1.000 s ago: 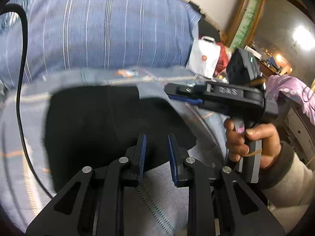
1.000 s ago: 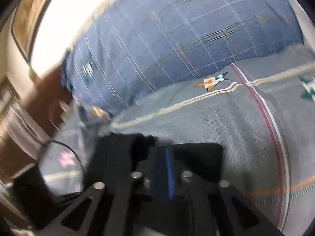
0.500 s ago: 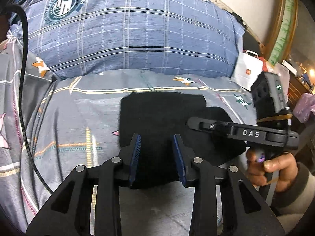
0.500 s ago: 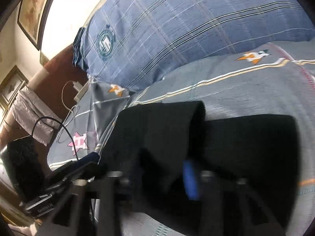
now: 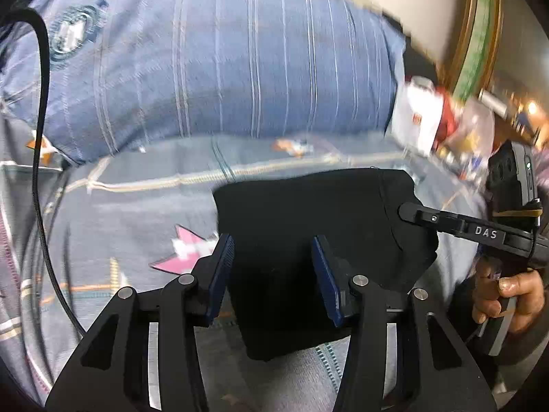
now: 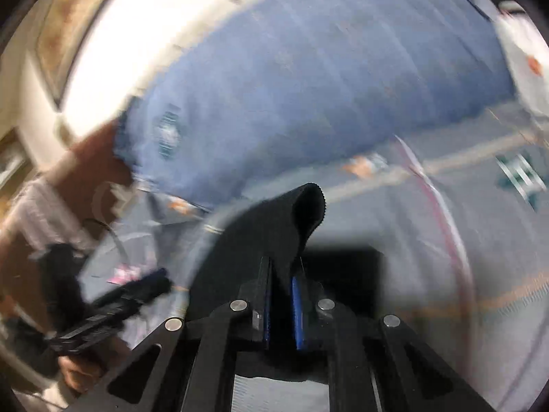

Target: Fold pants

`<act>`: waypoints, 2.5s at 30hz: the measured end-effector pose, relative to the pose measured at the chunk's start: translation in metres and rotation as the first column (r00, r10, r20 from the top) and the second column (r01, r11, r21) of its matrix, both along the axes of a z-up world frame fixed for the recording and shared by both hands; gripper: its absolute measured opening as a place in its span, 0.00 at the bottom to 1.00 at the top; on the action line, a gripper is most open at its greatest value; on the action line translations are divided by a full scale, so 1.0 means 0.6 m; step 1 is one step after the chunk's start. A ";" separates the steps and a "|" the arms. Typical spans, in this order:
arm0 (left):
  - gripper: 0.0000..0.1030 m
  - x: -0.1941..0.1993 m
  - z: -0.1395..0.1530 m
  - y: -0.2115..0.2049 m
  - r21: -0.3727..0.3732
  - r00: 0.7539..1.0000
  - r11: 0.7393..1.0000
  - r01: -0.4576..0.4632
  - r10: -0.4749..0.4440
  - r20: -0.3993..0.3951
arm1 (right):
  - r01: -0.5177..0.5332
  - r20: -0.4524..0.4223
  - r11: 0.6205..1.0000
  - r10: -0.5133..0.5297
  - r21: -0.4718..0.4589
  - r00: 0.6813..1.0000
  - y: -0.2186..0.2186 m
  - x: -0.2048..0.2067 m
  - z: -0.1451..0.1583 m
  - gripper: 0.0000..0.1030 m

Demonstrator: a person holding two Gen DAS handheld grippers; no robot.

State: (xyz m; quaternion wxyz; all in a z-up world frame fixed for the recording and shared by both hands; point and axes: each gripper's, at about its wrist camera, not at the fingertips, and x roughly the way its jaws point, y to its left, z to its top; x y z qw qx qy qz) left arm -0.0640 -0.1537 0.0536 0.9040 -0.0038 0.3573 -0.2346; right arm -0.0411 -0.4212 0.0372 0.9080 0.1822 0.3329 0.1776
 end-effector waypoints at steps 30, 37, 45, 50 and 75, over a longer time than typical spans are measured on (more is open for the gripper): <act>0.61 0.083 -0.027 -0.030 0.060 0.992 0.993 -0.106 0.110 -0.065 | -0.043 0.012 0.990 0.045 -0.138 0.999 0.061 0.080 -0.005 0.31; 0.61 0.017 -0.011 -0.024 0.074 0.994 0.992 -0.099 0.102 -0.034 | -0.069 0.004 0.967 0.072 -0.245 0.997 0.070 -0.015 0.013 0.31; 0.66 0.001 -0.043 -0.034 0.099 0.990 0.987 -0.127 0.133 -0.051 | -0.030 -0.010 0.943 0.028 -0.332 1.000 0.085 -0.048 -0.033 0.32; 0.66 -0.008 -0.027 -0.024 0.088 0.987 0.985 -0.150 0.154 -0.037 | -0.018 0.008 0.962 0.020 -0.272 1.000 0.073 -0.057 -0.001 0.35; 0.76 -0.017 -0.015 0.018 -0.016 0.978 0.980 -0.197 0.195 -0.072 | 0.061 -0.022 0.973 -0.068 -0.223 0.997 0.062 -0.042 0.001 0.45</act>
